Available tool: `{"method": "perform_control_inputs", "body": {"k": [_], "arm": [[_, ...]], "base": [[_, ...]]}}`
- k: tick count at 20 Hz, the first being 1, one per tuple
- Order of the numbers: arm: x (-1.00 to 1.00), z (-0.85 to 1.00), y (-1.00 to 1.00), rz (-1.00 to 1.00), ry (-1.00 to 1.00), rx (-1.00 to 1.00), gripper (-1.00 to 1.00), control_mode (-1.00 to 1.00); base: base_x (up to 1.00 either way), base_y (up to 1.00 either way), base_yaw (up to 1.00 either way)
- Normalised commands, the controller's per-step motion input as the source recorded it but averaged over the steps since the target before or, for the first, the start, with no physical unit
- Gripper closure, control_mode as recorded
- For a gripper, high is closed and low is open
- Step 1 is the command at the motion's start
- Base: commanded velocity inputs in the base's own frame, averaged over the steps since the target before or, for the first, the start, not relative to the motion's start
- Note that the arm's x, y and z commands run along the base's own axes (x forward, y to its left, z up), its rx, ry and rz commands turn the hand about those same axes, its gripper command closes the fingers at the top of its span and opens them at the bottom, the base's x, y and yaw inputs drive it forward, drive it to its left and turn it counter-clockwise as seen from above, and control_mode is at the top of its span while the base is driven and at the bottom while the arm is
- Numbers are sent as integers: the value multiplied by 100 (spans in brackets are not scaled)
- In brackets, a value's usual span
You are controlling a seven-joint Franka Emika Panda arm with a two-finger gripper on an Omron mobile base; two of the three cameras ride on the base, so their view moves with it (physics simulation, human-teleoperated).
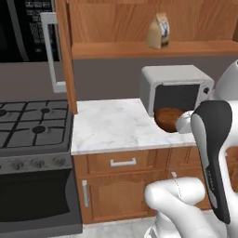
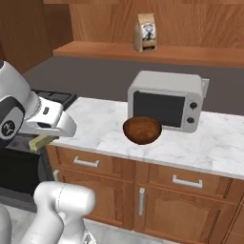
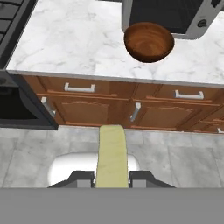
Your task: Pick the egg and butter from the fridge and place them by the bowl for mixing.
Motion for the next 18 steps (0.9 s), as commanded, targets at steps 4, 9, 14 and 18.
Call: {"method": "perform_control_inputs", "body": {"k": [4,9,14,18], "arm": [[0,0,0,0,0,0,100,100],[0,0,0,0,0,0,100,100],[0,0,0,0,0,0,100,100],[0,0,0,0,0,0,100,100]], "base": [[52,22,-5],[46,28,-7],[43,42,-7],[35,34,-18]]}}
